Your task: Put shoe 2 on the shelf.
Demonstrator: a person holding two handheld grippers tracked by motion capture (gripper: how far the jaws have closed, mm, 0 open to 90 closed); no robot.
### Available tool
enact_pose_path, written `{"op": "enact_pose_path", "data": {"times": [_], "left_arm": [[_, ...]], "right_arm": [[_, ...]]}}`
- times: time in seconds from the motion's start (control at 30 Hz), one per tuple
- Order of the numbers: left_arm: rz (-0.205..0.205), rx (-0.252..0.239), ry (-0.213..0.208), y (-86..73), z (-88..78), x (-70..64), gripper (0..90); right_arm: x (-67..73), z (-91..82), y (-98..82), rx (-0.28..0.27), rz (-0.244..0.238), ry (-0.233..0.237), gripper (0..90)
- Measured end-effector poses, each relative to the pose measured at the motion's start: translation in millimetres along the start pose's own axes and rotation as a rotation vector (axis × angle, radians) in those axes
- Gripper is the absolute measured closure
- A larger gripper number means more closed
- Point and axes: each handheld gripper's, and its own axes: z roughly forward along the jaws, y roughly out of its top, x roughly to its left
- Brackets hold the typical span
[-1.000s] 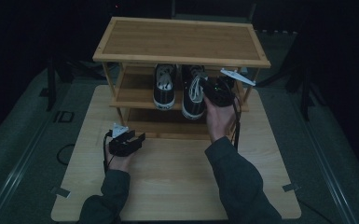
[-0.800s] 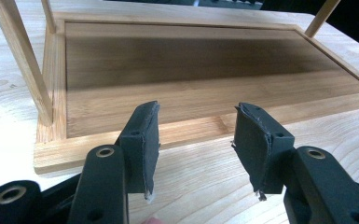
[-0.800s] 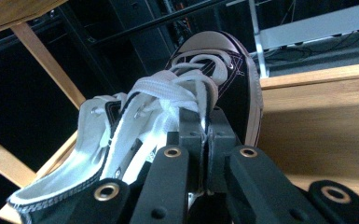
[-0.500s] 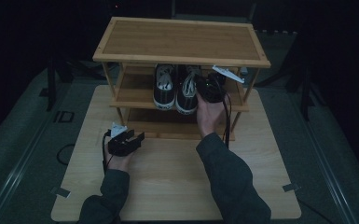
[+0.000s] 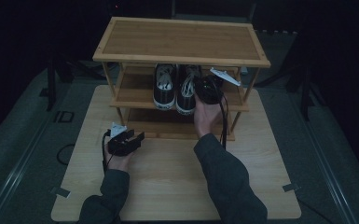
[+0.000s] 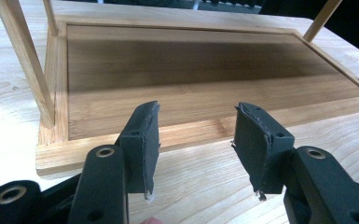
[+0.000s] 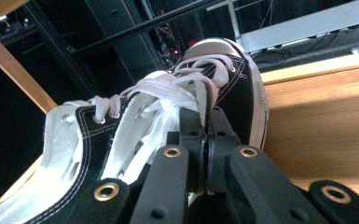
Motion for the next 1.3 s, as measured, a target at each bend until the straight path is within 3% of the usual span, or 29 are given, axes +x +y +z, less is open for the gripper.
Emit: {"op": "enact_pose_path", "data": {"times": [0.13, 0.43, 0.7, 1.1, 1.3], "left_arm": [[0.002, -0.005, -0.001, 0.6, -0.8, -0.3, 50.6], [0.001, -0.003, -0.001, 0.3, -0.1, -0.3, 50.6], [-0.002, -0.006, -0.003, 0.5, -0.7, 0.2, 50.6], [0.0, -0.005, -0.003, 0.6, -0.4, -1.1, 50.6], [0.0, -0.005, -0.004, 0.4, -0.1, -1.6, 50.6]], "right_arm": [[-3.8, 2.4, 0.1, -0.01, 0.04, 0.01, 87.9], [-7.4, 8.1, 2.1, -0.015, 0.082, 0.017, 87.8], [-0.8, 7.7, 0.7, -0.026, 0.035, -0.033, 87.7], [1.6, 11.5, 0.2, -0.007, 0.031, -0.026, 84.6], [-1.9, 11.5, -0.7, -0.017, 0.033, 0.006, 80.4]]}}
